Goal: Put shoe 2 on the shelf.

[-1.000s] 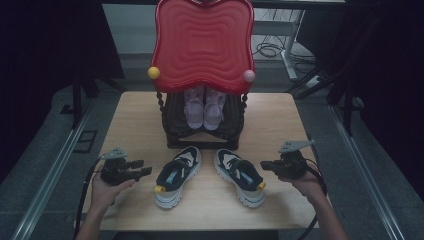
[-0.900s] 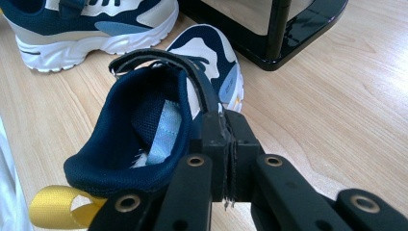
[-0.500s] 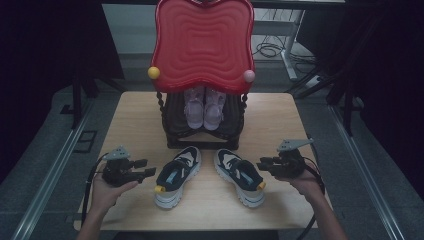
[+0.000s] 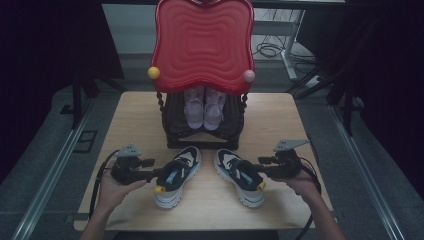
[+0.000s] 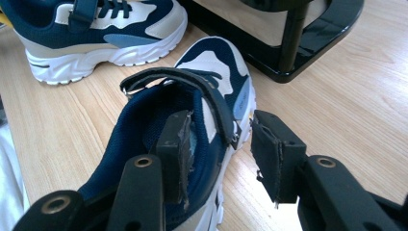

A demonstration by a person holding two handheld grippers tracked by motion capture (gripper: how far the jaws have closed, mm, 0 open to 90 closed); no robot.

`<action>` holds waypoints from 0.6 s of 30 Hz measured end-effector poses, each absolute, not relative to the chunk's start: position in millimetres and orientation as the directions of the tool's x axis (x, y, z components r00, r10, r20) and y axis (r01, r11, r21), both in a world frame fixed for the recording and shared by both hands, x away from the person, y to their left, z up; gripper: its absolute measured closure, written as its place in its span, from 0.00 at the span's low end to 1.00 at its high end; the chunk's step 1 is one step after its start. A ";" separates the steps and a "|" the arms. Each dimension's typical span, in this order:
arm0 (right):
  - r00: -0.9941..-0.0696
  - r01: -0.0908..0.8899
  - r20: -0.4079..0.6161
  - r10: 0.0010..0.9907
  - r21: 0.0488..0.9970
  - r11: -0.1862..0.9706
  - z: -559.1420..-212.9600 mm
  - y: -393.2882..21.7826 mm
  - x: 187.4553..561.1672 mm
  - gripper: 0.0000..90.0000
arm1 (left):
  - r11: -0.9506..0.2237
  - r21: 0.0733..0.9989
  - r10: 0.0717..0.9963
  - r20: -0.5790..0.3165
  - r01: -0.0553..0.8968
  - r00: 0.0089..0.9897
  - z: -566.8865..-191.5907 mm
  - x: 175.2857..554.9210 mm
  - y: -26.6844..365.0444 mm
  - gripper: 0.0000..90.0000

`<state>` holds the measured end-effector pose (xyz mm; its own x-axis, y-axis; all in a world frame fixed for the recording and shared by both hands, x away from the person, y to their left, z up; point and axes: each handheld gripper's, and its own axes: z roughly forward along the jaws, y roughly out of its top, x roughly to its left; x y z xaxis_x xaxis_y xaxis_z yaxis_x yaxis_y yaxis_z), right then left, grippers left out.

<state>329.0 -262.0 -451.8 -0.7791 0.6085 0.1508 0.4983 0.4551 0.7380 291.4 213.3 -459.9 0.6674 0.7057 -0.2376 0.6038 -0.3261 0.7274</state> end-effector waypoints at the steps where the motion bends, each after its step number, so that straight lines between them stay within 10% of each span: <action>1: -0.781 0.498 0.150 0.606 0.736 0.458 -452.4 -260.7 329.1 0.64 | -0.336 0.722 0.708 -0.231 0.605 0.668 -460.8 292.7 210.5 0.48; 18: -0.789 0.521 0.138 0.598 0.666 0.534 -461.8 -236.0 347.7 0.64 | -0.436 0.624 0.731 -0.175 0.649 0.659 -479.5 316.1 179.2 0.54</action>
